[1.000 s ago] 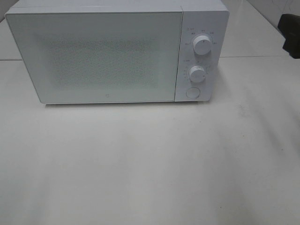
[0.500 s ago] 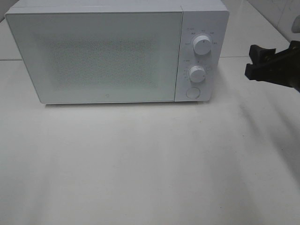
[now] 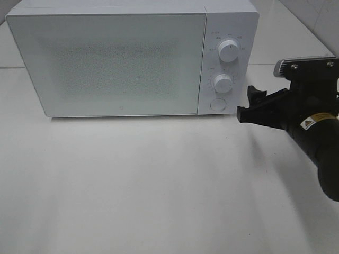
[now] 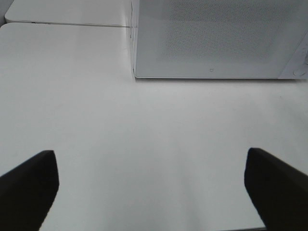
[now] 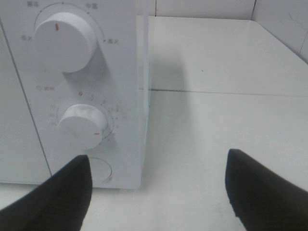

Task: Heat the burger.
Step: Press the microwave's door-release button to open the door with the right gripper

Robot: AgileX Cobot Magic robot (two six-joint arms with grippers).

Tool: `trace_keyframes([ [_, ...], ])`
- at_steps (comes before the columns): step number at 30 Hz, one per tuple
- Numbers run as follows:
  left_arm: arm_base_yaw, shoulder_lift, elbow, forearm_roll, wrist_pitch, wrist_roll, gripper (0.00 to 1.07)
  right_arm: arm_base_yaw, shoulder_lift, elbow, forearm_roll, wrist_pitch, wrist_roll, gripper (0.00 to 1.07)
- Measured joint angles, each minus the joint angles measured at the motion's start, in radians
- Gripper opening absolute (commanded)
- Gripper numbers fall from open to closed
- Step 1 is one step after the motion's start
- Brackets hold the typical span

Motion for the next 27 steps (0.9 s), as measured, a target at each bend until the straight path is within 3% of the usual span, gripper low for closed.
trace_keyframes([
  [8,0.0,0.0,0.0,0.0,0.0,0.0,0.98,0.145,0.074,-0.06,0.132,-0.006,0.0,0.76],
  [13,0.0,0.0,0.0,0.0,0.0,0.0,0.98,0.187,0.09,-0.091,0.166,0.003,0.001,0.76],
  [22,0.0,0.0,0.0,0.0,0.0,0.0,0.98,0.194,0.107,-0.097,0.179,0.03,0.066,0.75],
  [27,0.0,0.0,0.0,0.0,0.0,0.0,0.98,0.194,0.109,-0.097,0.191,0.037,0.269,0.62],
])
